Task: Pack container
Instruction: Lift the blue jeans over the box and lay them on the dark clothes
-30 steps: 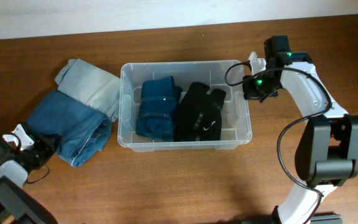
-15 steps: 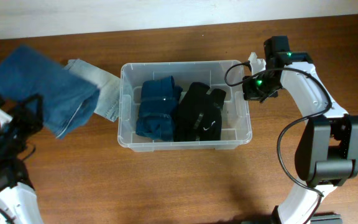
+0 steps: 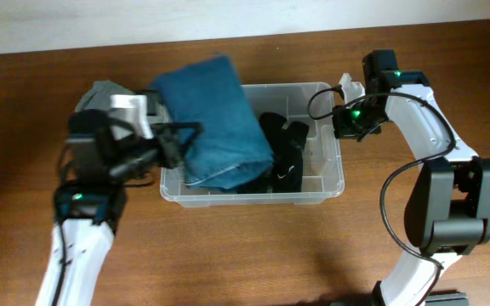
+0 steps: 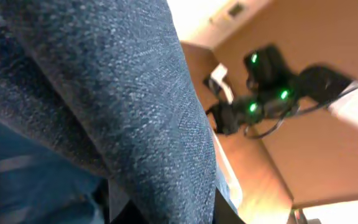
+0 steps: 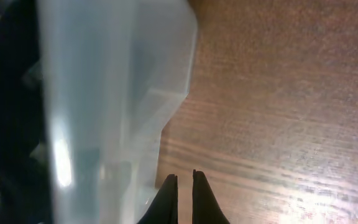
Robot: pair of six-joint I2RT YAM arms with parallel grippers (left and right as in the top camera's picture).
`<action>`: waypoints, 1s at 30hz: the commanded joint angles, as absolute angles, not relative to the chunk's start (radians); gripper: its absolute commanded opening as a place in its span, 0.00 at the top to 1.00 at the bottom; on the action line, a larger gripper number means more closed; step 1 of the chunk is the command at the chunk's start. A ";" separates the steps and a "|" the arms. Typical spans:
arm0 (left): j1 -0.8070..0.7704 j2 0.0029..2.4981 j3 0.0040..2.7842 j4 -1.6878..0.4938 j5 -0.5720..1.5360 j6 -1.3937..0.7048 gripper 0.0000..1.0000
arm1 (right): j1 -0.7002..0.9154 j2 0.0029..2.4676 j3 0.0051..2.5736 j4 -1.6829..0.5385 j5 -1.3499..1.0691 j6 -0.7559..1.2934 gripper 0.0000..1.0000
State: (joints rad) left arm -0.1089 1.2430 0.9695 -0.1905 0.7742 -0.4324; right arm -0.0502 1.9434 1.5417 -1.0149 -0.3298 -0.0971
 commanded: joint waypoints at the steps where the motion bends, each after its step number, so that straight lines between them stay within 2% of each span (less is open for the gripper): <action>1: -0.191 1.301 1.031 -0.096 0.762 -0.410 0.99 | -0.085 1.849 1.651 -1.031 -0.351 -0.049 0.96; 7: -0.350 1.416 1.047 0.135 0.777 -0.442 0.99 | -0.155 1.787 1.770 -1.125 -0.355 -0.044 0.95; 15: -0.490 1.532 1.052 0.172 0.645 -0.508 0.99 | -0.171 1.781 1.772 -1.164 -0.344 -0.052 0.95; 21: -0.529 1.586 1.052 0.171 0.612 -0.508 0.99 | -0.171 1.781 1.772 -1.164 -0.344 -0.052 0.95; 22: -0.530 1.594 1.052 0.170 0.613 -0.508 0.97 | -0.171 1.781 1.772 -1.164 -0.344 -0.052 0.95; 23: -0.529 1.599 1.052 0.167 0.612 -0.508 0.90 | -0.170 1.781 1.772 -1.164 -0.344 -0.052 0.95; 24: -0.526 1.603 1.052 0.163 0.614 -0.498 0.52 | -0.171 1.781 1.772 -1.164 -0.344 -0.052 0.95; 25: -0.516 1.602 1.052 0.161 0.626 -0.469 0.01 | -0.171 1.781 1.772 -1.165 -0.344 -0.052 0.95; 30: -0.418 1.600 1.052 0.086 0.609 -0.455 0.01 | -0.171 1.781 1.772 -1.164 -0.344 -0.052 0.96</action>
State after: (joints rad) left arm -0.4896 1.6176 1.0256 0.1219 0.6094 -0.4858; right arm -0.1722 1.7786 1.7672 -1.1629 -0.3420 -0.0528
